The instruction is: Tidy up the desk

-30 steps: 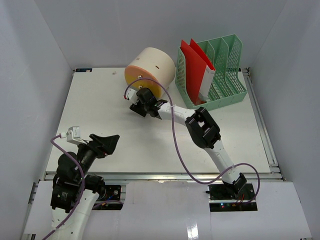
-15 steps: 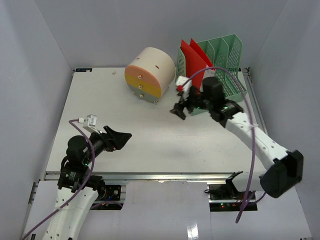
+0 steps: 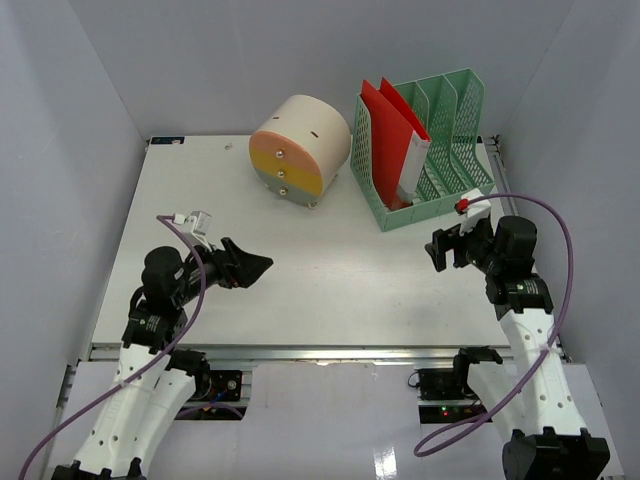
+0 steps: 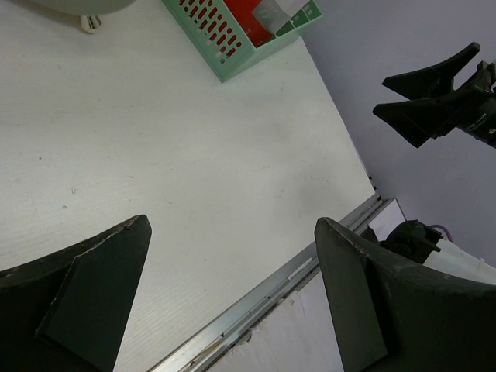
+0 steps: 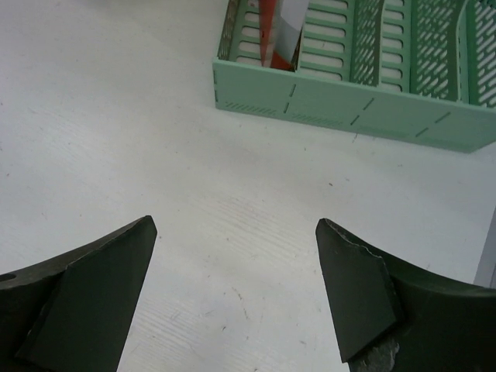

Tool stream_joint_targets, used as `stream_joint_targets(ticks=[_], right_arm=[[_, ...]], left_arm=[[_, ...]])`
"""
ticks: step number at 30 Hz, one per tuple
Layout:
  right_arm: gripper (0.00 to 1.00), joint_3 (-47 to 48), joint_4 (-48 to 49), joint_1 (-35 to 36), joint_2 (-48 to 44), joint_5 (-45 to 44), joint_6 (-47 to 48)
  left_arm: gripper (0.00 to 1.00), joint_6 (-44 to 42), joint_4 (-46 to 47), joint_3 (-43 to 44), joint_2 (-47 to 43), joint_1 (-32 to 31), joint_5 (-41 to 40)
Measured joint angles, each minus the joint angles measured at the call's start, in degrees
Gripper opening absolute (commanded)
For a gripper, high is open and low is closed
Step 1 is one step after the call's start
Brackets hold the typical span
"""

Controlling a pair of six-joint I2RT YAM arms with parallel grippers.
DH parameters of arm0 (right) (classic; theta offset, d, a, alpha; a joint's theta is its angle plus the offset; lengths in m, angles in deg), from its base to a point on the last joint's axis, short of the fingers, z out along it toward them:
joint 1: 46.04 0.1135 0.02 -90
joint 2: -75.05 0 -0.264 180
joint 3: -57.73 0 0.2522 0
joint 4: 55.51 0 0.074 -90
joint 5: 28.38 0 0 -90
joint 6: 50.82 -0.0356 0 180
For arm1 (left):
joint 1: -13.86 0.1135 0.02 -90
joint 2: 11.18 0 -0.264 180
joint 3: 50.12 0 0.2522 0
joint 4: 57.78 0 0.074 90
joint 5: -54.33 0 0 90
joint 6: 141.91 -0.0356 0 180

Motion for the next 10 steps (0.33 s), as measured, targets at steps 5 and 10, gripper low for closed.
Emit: stream_joint_targets(ticks=[5, 10], right_arm=[[0.9, -2.9, -0.3, 0.0, -4.2, -3.1, -3.2], [0.9, -4.7, -0.2, 0.0, -4.2, -5.2, -5.0]], left_arm=[[0.98, -1.9, 2.6, 0.0, 2.6, 0.0, 1.2], [0.98, -3.6, 4.1, -0.1, 3.9, 0.0, 1.6]])
